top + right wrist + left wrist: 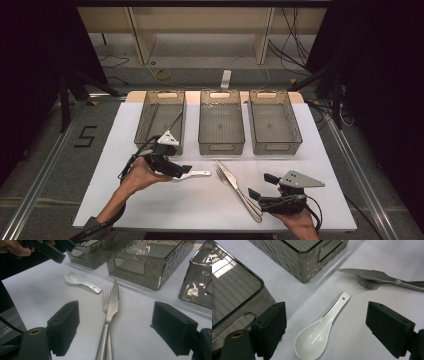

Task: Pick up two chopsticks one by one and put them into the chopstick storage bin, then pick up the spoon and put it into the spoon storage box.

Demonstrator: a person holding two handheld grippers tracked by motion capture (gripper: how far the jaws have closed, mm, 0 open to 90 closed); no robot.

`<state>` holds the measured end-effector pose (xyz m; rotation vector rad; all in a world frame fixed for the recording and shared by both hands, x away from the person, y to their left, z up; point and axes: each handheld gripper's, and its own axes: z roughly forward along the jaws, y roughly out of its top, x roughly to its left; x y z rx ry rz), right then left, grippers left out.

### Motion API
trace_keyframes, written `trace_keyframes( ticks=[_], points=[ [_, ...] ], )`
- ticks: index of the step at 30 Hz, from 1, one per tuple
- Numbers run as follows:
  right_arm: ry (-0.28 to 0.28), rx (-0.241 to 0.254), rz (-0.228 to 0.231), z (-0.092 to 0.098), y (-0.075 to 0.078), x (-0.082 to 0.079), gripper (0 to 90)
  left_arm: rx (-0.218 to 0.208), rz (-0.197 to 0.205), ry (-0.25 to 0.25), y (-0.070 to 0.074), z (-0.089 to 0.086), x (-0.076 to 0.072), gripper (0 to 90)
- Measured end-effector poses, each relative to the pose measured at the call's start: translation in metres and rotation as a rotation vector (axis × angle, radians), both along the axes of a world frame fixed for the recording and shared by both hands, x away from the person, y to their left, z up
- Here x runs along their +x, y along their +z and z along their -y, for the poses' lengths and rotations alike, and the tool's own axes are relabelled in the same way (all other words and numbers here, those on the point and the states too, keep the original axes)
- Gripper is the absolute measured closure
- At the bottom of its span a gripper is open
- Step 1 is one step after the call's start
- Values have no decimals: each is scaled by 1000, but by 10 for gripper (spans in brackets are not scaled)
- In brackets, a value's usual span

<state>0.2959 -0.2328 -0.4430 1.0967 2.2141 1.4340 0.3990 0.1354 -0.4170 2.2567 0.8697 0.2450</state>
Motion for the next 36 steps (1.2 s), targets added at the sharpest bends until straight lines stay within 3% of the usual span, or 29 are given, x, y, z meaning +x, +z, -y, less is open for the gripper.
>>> trace_keyframes(
  ticks=[3, 11, 26, 36],
  points=[
    [-2, 2, -1, 0, 0, 0, 230, 37, 3, -13, -4, 4, -1, 163],
    [-1, 4, 0, 0, 0, 0, 228, 90, -3, -43, -10, 11, -3, 163],
    [3, -3, 3, -1, 0, 1, 228, 154, -7, -66, -19, 20, -3, 165],
    [0, -3, 0, 0, 0, 0, 228, 220, -22, -127, -23, 31, -2, 215]
  ],
)
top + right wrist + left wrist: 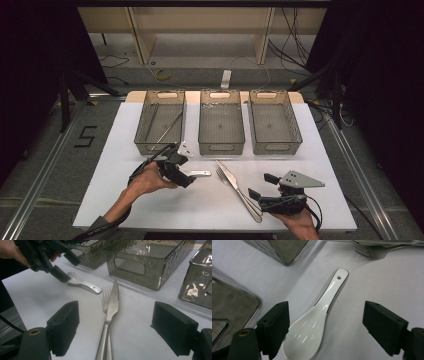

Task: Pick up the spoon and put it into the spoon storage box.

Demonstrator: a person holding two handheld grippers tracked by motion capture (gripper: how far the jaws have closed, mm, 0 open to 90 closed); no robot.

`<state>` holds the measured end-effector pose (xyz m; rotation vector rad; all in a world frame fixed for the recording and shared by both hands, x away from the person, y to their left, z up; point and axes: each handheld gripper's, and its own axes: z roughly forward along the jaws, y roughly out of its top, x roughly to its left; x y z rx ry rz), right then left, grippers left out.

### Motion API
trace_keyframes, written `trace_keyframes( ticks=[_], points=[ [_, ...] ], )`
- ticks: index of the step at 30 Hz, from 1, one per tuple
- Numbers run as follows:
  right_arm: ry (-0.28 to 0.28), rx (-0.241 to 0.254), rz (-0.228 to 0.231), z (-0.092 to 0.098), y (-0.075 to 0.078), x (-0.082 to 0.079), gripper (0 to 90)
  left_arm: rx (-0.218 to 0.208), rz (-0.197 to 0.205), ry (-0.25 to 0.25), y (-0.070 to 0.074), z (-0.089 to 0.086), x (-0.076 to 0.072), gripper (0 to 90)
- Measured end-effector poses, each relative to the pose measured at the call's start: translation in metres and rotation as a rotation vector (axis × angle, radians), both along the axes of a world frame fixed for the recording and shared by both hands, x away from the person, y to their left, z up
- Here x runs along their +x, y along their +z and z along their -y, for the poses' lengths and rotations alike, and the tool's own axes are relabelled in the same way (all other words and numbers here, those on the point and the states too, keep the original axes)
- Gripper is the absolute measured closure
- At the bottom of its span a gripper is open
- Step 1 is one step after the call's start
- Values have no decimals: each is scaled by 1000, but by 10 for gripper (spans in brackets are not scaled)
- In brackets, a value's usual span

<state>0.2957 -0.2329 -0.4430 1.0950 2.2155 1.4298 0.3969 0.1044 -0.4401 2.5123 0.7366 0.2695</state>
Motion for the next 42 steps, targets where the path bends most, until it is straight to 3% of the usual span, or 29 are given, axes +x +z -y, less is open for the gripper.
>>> trace_keyframes(
  ticks=[8, 12, 22, 42],
  points=[
    [0, -9, 7, -1, 1, -2, 228, 60, -36, -37, -9, 9, 8, 296],
    [2, -11, 6, -2, 1, -2, 228, 64, -54, -42, -13, 14, 14, 358],
    [4, -9, 5, -2, 1, -2, 228, 121, -66, -74, -17, 18, 23, 506],
    [2, -9, -3, -2, 0, -1, 228, 161, -117, -111, -24, 26, 31, 644]
  ],
)
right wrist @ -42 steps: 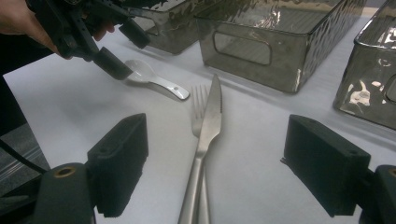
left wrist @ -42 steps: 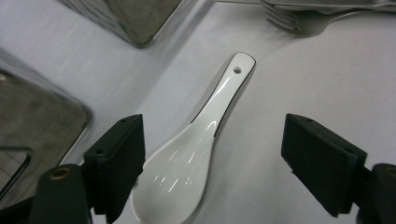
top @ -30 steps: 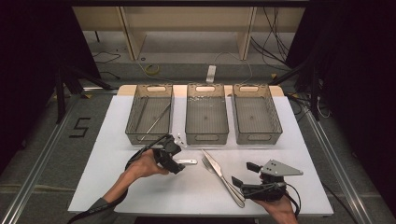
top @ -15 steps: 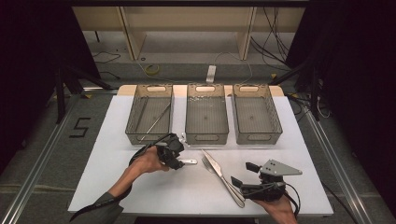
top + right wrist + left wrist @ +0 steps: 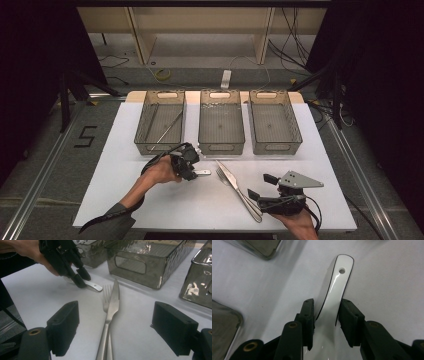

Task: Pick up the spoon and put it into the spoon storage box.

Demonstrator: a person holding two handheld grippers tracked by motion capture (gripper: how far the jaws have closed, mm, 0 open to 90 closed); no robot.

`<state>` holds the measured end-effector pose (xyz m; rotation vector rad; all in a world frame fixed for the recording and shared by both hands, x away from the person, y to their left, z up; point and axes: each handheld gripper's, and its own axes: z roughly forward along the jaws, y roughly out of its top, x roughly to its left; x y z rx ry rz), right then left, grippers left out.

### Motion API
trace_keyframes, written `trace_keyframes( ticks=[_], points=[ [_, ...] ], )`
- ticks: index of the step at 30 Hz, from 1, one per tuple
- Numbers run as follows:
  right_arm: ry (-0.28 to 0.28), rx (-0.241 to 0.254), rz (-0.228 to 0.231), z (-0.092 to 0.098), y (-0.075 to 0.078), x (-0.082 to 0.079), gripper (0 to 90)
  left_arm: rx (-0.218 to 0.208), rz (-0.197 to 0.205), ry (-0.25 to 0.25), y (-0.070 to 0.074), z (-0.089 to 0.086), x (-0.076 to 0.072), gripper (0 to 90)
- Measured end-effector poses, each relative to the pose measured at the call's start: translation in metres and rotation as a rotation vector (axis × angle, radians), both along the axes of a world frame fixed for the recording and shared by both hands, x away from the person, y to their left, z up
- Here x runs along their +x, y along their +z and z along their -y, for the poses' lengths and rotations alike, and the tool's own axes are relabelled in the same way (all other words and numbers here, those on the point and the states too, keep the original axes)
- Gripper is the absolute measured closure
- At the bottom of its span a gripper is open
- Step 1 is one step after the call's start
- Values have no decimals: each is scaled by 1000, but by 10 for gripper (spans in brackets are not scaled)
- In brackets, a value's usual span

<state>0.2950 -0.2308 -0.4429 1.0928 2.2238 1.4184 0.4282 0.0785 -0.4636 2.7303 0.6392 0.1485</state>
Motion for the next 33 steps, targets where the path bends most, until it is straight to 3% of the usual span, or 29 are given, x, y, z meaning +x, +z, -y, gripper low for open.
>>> trace_keyframes(
  ticks=[7, 18, 27, 33],
  points=[
    [-1, -1, 0, 0, 0, 0, 228, -10, -26, 8, 0, 0, 2, 678],
    [0, -3, 4, 1, 0, 0, 228, -16, -30, 14, 0, -1, 1, 716],
    [-1, -1, 6, 1, 1, 0, 228, -60, -61, 46, 1, -5, 3, 724],
    [-2, 0, 6, 1, 1, 0, 228, -62, -74, 60, 2, -7, 4, 733]
  ],
)
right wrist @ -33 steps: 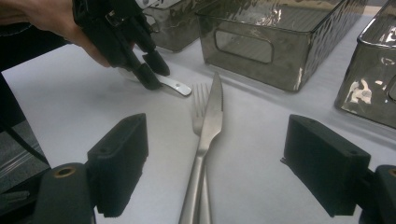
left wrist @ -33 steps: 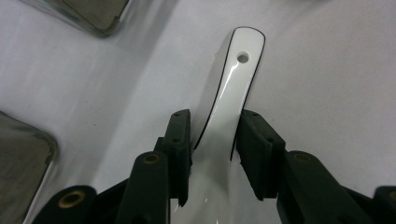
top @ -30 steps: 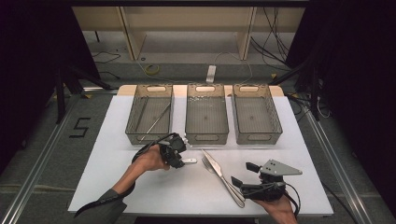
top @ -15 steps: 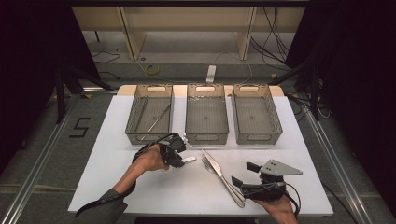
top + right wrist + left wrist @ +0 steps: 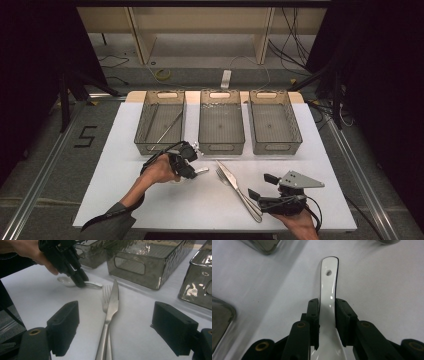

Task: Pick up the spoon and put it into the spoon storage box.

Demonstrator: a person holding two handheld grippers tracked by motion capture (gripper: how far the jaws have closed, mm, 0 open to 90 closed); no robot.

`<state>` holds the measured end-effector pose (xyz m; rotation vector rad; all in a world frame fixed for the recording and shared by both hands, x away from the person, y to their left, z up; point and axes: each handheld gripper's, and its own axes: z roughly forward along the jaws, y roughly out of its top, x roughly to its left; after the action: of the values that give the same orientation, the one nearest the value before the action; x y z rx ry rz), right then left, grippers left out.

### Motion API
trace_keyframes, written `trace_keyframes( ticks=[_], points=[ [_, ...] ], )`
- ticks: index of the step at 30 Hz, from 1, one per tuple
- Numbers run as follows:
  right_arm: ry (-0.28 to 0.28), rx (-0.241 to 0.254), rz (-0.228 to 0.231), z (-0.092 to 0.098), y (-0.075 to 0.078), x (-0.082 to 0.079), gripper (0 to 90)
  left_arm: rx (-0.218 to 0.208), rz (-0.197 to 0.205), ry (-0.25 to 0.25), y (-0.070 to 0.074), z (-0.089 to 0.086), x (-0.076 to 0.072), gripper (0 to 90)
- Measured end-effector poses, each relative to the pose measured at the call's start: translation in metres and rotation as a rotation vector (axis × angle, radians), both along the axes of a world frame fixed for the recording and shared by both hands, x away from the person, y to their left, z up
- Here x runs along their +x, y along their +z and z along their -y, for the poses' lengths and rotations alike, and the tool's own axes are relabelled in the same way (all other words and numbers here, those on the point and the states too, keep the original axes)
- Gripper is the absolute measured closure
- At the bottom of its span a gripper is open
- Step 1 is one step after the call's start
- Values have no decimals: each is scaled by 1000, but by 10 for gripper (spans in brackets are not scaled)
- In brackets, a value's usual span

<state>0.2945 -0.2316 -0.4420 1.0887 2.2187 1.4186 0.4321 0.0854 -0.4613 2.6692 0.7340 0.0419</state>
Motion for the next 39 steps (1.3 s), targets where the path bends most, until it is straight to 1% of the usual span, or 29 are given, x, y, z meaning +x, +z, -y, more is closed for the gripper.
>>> trace_keyframes(
  ticks=[2, 3, 4, 5, 6, 7, 9, 12, 17, 19, 21, 22, 23, 25, 26, 29, 30, 31, 32, 33, 35, 37, 38, 39],
  points=[
    [0, 0, 1, 0, 0, 0, 229, -4, -1, 12, 1, -1, 0, 738],
    [0, 1, 0, 0, 0, 0, 228, 0, 6, 14, 2, -1, 1, 744],
    [0, 1, 0, 0, 0, 0, 228, 2, 18, 22, 3, -2, 1, 761],
    [0, 1, 1, 0, 0, 0, 228, 5, 42, 25, 5, -3, 1, 778],
    [0, 1, 1, 0, 0, 0, 228, 10, 63, 48, 8, -4, 2, 850],
    [0, 1, 0, 0, 0, 0, 228, 5, 34, 40, 7, -6, 3, 850],
    [1, -2, -1, 0, 0, 0, 228, -5, 32, 46, 6, -7, 3, 849],
    [1, -3, 0, 0, 0, 0, 228, 14, 41, 40, 6, -5, 2, 848],
    [-1, -1, 1, 0, 0, 0, 228, 17, 49, 40, 6, -4, 2, 851],
    [0, 0, 2, 0, 0, 0, 229, 12, 44, 51, 6, -5, 2, 852],
    [1, 1, 3, 1, 0, 0, 229, 11, 41, 52, 7, -5, 2, 853],
    [1, 0, 5, 1, 0, 0, 228, 5, 41, 51, 7, -6, 3, 853],
    [1, 0, 5, 1, 0, 0, 229, -10, 33, 55, 8, -6, 3, 853],
    [-1, 1, 4, 1, 1, 0, 229, -22, 42, 59, 10, -6, 2, 853],
    [-1, 1, 4, 1, 1, 0, 228, -25, 35, 54, 12, -7, 2, 853],
    [0, 0, 4, 1, 1, 0, 228, -58, 34, 66, 16, -9, 2, 853],
    [-1, 1, 4, 1, 1, 0, 228, -71, 35, 69, 18, -10, 2, 853],
    [-3, 3, 3, 1, 1, 0, 229, -89, 15, 68, 20, -11, 2, 853],
    [-3, 2, 5, 2, 1, 0, 229, -97, 9, 64, 22, -12, 2, 853],
    [-4, 3, 5, 2, 1, 0, 229, -120, 7, 72, 25, -12, 2, 853],
    [-6, 5, 5, 2, 1, 0, 229, -149, 6, 63, 32, -14, 2, 853],
    [-10, 8, 2, 3, 1, 0, 228, -189, 4, 69, 39, -15, 1, 853],
    [-11, 9, 2, 3, 1, 1, 228, -203, 10, 73, 42, -15, 0, 853],
    [-11, 10, 2, 3, 1, 1, 228, -207, 17, 70, 45, -15, 0, 853]
  ],
)
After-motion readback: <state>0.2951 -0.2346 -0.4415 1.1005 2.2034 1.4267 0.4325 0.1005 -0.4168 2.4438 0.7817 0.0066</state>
